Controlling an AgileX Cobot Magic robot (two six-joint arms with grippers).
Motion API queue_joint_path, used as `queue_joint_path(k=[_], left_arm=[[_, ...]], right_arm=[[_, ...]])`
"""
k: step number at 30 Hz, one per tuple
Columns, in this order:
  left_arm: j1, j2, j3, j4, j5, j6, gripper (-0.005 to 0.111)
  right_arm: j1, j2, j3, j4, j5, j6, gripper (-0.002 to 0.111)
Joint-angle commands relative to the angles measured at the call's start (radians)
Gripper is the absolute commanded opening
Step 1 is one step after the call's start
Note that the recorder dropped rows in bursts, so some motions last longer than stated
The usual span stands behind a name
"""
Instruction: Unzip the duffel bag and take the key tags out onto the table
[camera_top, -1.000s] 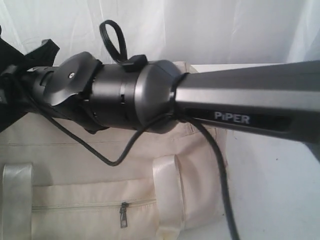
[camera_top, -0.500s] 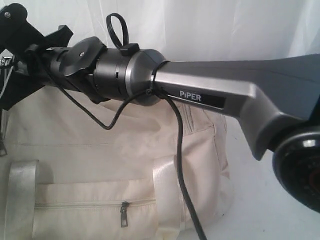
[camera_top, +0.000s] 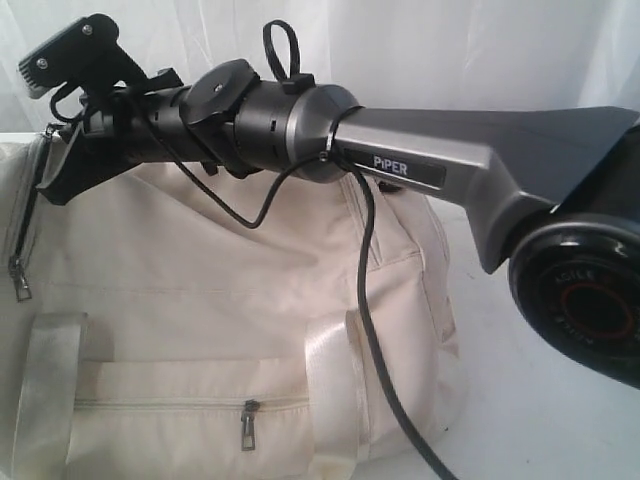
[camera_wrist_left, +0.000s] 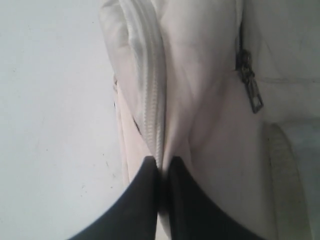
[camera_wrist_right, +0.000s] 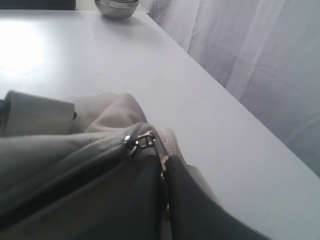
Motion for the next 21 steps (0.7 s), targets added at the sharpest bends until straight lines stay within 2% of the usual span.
queue_joint_path(k=[1,6,13,16,21], left_arm=[[0.002,-0.052,0.009,0.062,-0.009,-0.003,0.0],[0.002,-0.1,0.009,0.135,-0.056,-0.003,0.0],[0.002,-0.122,0.009,0.223,-0.045,-0.003,0.003],[0.002,-0.122,0.009,0.232,-0.035,-0.001,0.017],[0.002,-0.122,0.009,0.303,-0.064,0.001,0.055]], right_arm=[[-0.04,-0.023,-0.017,0.013,-0.04,-0.006,0.0],[-0.04,-0.044,-0.017,0.009,0.048,-0.006,0.0],[-0.04,-0.089,-0.017,-0.001,0.115,-0.006,0.0],[-0.04,-0.093,-0.017,-0.019,0.148,0.006,0.0],[-0.04,-0.093,-0.017,-0.019,0.207,0.006,0.0]])
